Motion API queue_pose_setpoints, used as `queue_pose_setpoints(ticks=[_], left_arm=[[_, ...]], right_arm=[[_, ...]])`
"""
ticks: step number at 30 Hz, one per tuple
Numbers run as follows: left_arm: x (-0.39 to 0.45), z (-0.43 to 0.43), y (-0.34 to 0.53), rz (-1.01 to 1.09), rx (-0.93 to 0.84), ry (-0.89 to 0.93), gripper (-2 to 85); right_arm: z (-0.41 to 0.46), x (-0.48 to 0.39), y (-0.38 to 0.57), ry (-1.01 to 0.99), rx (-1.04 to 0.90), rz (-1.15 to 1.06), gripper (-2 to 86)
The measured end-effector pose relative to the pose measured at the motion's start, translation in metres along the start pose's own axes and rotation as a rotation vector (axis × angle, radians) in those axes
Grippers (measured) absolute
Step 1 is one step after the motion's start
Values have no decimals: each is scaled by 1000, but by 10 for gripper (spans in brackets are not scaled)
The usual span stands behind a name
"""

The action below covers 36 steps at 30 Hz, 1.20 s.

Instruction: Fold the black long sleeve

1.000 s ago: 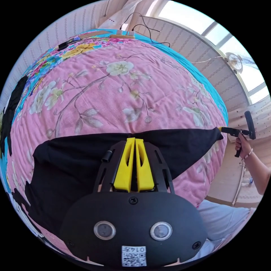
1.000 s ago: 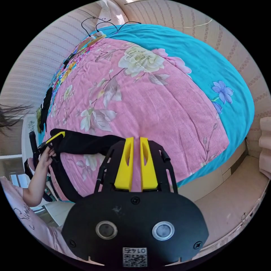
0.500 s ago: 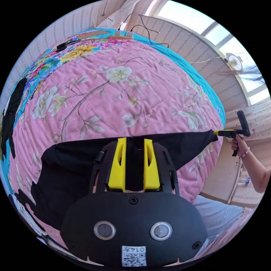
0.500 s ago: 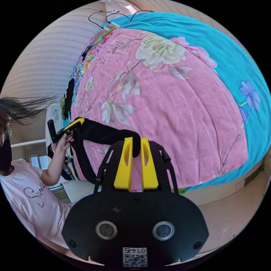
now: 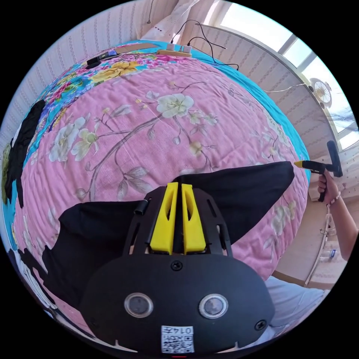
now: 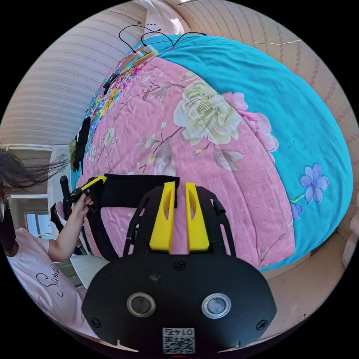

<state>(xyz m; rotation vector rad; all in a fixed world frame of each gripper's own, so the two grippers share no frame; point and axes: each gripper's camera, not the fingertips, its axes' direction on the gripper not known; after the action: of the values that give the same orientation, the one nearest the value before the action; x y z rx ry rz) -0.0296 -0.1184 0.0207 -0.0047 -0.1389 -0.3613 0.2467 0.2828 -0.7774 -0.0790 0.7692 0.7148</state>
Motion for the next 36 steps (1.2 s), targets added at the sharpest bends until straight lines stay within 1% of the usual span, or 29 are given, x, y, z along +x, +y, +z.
queue_pose_setpoints(ticks=[2,4,6,9,10,13,15,17,19,20,21,23,26,27,31,34,36], left_arm=[[8,-10,3,12,23,-19,-6],[21,-17,5,44,37,35,-8],[46,-17,7,84,40,162,-7],[83,-1,3,160,-1,237,-5],[91,1,0,175,-11,241,-5],[122,5,-18,250,39,265,-3],[145,14,-44,284,66,321,5],[165,28,-65,322,68,336,20],[186,52,-84,359,21,310,42],[198,74,-93,380,-57,275,53],[205,89,-97,393,-92,253,56],[204,93,-97,389,-47,291,56],[201,99,-100,348,-36,366,47],[202,102,-101,338,-34,375,45],[214,106,-106,348,-28,359,41],[222,107,-106,352,-9,347,39],[227,109,-107,347,-2,349,33]], right_arm=[[-4,7,18,-38,50,11,77],[2,13,30,-72,45,20,88],[14,17,37,-115,27,21,92],[32,15,36,-112,-8,7,57],[34,12,34,-94,-15,3,24],[25,10,26,-104,-18,9,10],[19,13,20,-137,-10,25,7],[18,16,14,-184,9,22,6],[21,18,9,-188,0,34,7],[24,20,7,-197,-3,46,10],[25,21,5,-204,1,48,11],[31,24,1,-241,28,50,23],[32,27,1,-291,68,23,47],[32,27,3,-285,68,19,52],[29,29,31,-152,90,64,75],[38,33,43,-154,91,96,79],[47,37,42,-163,79,109,66]])
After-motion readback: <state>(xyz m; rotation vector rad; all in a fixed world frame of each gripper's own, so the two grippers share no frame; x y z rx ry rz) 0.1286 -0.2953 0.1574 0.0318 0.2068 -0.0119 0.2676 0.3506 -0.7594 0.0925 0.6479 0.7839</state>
